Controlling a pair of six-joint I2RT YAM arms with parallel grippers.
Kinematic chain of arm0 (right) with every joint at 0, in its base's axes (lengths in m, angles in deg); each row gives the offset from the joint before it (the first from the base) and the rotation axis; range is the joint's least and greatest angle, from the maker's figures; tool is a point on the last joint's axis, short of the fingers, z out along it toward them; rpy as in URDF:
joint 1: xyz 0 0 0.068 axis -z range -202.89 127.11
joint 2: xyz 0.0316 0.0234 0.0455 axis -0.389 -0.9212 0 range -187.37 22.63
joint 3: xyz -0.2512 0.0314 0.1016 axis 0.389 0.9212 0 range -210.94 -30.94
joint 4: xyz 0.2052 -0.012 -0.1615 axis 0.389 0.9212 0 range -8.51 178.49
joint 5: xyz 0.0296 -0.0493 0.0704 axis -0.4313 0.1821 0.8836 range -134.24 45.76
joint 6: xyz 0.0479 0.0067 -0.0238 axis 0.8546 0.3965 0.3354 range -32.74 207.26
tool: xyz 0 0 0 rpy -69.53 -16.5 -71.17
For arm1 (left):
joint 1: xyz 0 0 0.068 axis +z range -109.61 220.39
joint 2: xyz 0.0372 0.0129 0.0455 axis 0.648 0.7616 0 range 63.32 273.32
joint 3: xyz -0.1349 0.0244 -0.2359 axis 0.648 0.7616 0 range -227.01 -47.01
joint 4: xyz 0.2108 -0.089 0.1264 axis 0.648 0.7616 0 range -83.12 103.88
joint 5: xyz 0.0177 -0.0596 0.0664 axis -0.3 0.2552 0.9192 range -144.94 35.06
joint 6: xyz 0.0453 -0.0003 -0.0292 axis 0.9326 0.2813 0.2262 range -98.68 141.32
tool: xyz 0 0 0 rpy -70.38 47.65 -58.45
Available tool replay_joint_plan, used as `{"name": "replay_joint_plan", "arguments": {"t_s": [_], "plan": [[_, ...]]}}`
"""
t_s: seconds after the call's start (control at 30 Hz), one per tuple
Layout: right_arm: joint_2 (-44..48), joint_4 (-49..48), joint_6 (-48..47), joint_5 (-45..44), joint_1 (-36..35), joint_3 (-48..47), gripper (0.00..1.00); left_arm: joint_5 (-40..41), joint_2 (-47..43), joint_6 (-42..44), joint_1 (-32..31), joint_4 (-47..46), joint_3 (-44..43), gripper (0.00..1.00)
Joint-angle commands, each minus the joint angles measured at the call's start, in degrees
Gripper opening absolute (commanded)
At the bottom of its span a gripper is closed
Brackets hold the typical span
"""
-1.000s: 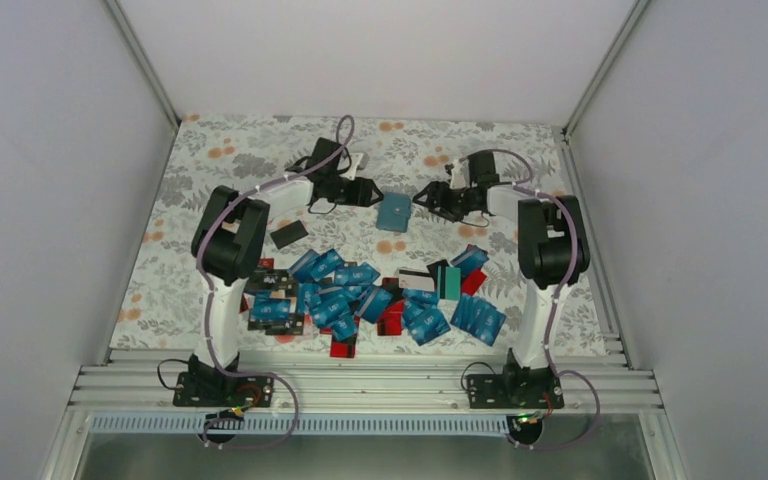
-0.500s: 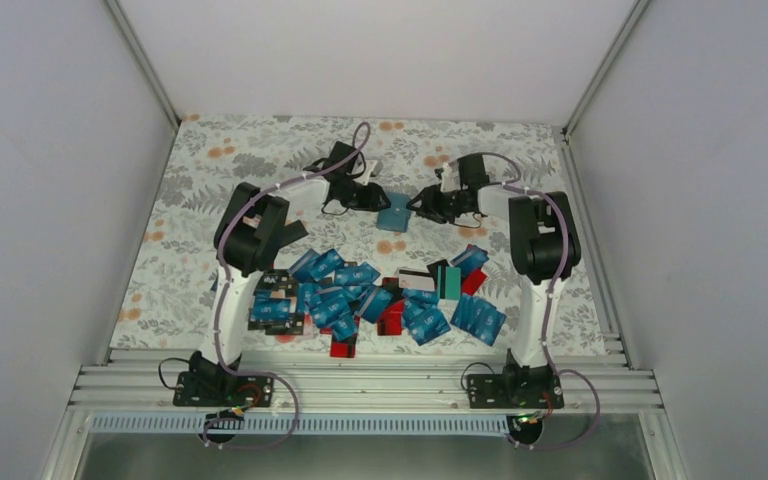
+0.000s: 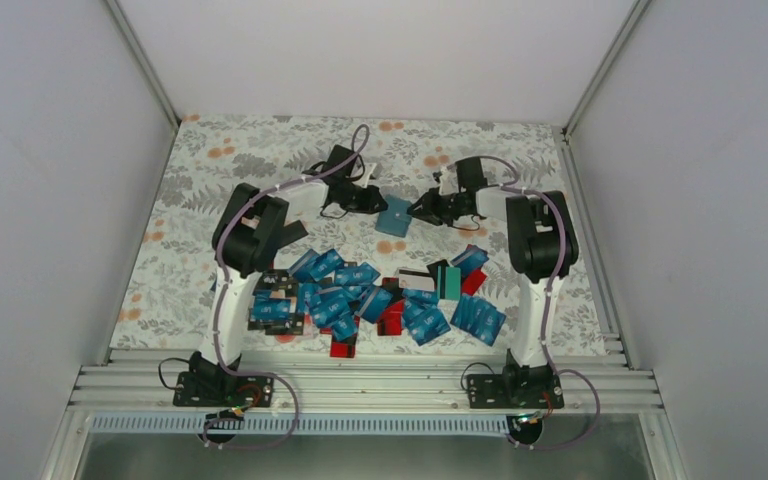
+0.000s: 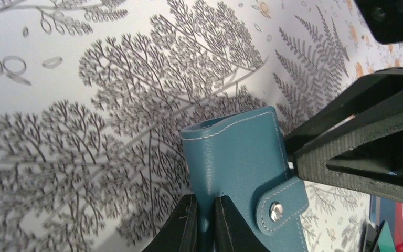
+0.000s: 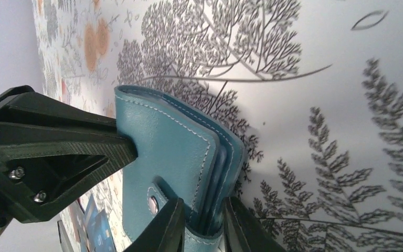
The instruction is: Put the credit cards into the card holder
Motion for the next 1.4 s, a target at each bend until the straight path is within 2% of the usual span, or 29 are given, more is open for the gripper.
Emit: {"name": "replay_joint_plan", "arguments": {"t_s": [0.0, 0.13, 0.2, 0.4, 0.5, 0.57, 0.73, 1.07, 1.17, 1.27, 1.37], "plan": [[1.9, -3.0, -0.4, 4.0, -0.8, 2.2, 0.26, -1.3, -5.8, -0.8, -1.5, -2.4, 4.8, 0.02], [4.6, -4.3, -0.2, 4.3, -0.8, 3.9, 0.46, 0.5, -10.9, -1.6, -1.4, -4.9, 8.9, 0.02], [6.4, -4.9, -0.2, 3.7, -0.8, 4.7, 0.53, 1.0, -14.0, -1.7, -1.3, -5.8, 10.6, 0.02], [11.9, -8.8, -0.6, 5.5, -0.8, 6.9, 0.68, 2.1, -21.4, -1.7, -0.1, -6.6, 14.6, 0.02], [13.6, -9.9, -1.0, 8.6, -0.6, 6.6, 0.77, 1.4, -25.0, -1.8, 1.0, -6.7, 16.4, 0.02], [14.5, -11.2, -0.8, 12.7, -0.7, 6.3, 0.78, 0.4, -27.1, -1.8, 1.7, -6.6, 17.2, 0.02], [16.7, -15.0, 0.3, 20.2, -0.9, 6.2, 0.74, -3.1, -31.2, -2.6, 3.1, -7.4, 19.1, 0.02], [19.0, -18.6, 2.4, 25.2, -3.4, 4.7, 0.65, -9.7, -36.7, -6.2, 3.3, -10.2, 21.2, 0.02], [19.5, -19.5, 3.3, 26.1, -4.2, 4.2, 0.55, -10.6, -38.6, -7.4, 3.3, -11.2, 22.4, 0.02], [20.2, -20.3, 3.8, 26.8, -4.8, 3.8, 0.41, -10.7, -40.1, -7.5, 3.1, -11.1, 23.4, 0.02], [21.2, -20.8, 4.4, 26.7, -5.7, 3.5, 0.33, -10.7, -41.3, -7.0, 3.1, -10.2, 23.8, 0.03]]}}
